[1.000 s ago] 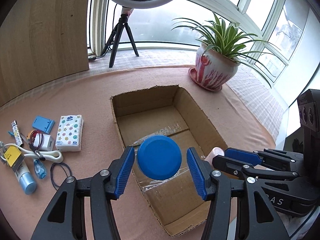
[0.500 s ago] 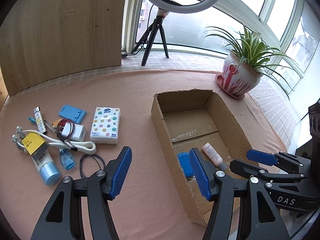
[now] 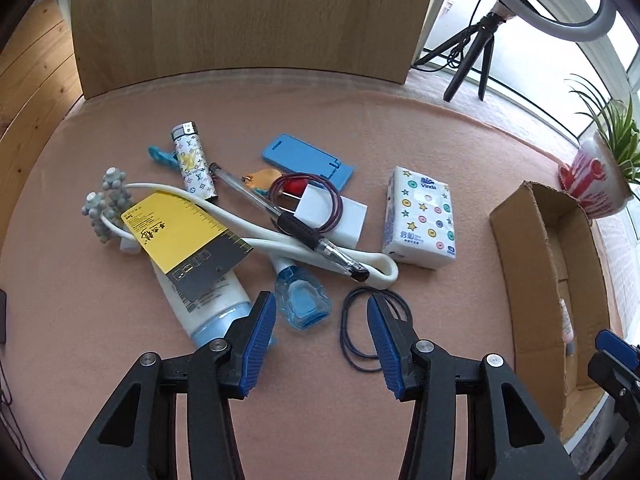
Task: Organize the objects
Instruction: 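Grasp the small blue bottle with the left tool while the right tool grasps the black hair tie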
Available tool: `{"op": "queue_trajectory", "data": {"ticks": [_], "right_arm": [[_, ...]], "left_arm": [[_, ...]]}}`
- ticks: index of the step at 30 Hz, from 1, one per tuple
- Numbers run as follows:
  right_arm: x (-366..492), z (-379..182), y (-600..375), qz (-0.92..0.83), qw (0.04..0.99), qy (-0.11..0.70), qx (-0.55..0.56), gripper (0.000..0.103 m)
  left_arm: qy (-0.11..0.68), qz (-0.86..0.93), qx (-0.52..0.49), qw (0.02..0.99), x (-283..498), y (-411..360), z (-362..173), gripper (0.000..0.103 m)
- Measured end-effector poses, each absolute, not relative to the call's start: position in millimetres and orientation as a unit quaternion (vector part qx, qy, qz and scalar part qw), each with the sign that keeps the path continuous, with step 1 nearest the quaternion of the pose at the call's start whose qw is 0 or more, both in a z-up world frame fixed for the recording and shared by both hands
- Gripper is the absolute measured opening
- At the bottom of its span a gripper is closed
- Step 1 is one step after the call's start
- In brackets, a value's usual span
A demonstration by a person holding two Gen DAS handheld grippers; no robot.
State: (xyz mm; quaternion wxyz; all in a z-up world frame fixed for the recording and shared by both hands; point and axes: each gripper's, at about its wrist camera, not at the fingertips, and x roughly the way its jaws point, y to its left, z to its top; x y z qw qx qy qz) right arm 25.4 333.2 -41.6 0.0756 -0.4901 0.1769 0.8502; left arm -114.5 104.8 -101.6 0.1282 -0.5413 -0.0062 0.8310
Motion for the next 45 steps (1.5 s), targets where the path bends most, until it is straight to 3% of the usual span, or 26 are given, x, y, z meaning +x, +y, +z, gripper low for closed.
{"op": "queue_trajectory", "data": {"ticks": [9, 15, 31, 36, 38, 42, 45], "right_arm": [[-7, -54, 298, 0.844, 0.059, 0.173, -0.504, 0.054], [-32, -65, 277, 0.838, 0.05, 0.16, -0.519, 0.054], [-89, -123, 239, 0.809, 0.043, 0.113, -0.576, 0.048], [-100, -131, 226, 0.81, 0.057, 0.061, -0.581, 0.048], [-100, -131, 221, 0.813, 0.054, 0.044, -0.578, 0.042], [-95, -130, 214, 0.813, 0.038, 0.04, -0.579, 0.012], [-86, -130, 218, 0.812, 0.032, 0.057, -0.58, 0.002]], "left_arm": [[0.026, 0.819, -0.556, 0.135, -134, 103, -124, 0.046], [0.013, 0.811, -0.563, 0.158, -136, 98, -133, 0.028], [0.004, 0.812, -0.556, 0.177, -116, 81, -137, 0.027], [-0.007, 0.814, -0.554, 0.178, -100, 71, -136, 0.027], [-0.011, 0.815, -0.551, 0.177, -94, 68, -136, 0.027], [-0.015, 0.818, -0.549, 0.174, -83, 65, -136, 0.027], [-0.023, 0.82, -0.546, 0.171, -73, 61, -136, 0.027]]}}
